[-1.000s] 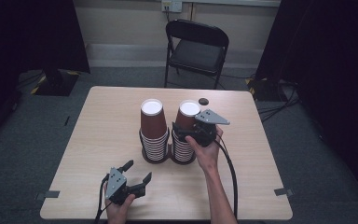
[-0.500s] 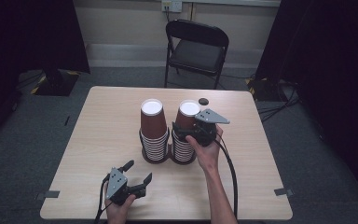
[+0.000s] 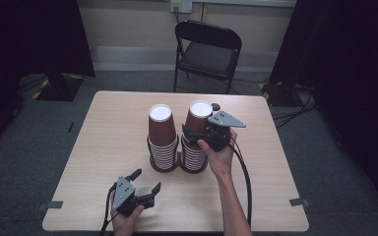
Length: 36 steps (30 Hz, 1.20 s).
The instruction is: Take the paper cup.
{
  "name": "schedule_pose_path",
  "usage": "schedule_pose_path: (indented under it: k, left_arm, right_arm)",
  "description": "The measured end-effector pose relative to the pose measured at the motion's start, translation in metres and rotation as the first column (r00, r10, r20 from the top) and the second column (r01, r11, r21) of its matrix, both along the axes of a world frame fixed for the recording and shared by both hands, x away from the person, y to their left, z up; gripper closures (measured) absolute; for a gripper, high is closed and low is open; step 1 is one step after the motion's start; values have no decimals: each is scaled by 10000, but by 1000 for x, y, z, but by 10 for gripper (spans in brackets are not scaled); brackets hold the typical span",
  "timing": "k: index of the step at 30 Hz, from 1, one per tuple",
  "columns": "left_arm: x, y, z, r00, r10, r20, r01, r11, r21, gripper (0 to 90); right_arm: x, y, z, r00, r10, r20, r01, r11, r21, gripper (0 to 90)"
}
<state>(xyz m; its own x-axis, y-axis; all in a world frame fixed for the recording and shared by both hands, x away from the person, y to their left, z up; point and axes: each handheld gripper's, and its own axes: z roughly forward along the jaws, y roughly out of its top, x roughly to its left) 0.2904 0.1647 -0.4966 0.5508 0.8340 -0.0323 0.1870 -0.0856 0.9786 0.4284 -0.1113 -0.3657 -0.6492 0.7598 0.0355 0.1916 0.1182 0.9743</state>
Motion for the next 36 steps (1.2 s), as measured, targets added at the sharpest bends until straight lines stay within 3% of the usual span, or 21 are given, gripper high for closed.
schedule_pose_path:
  k: [24,36]
  left_arm:
    - [0,-2,0,10000,66,30,-66,9999,132,176]
    - [0,-1,0,10000,76,-22,-75,9998,162,176]
  right_arm:
    - [-1,-5,18,9995,193,236,-206,9982,558,126]
    - [-5,-10,30,9983,-60,572,8,9959,902,127]
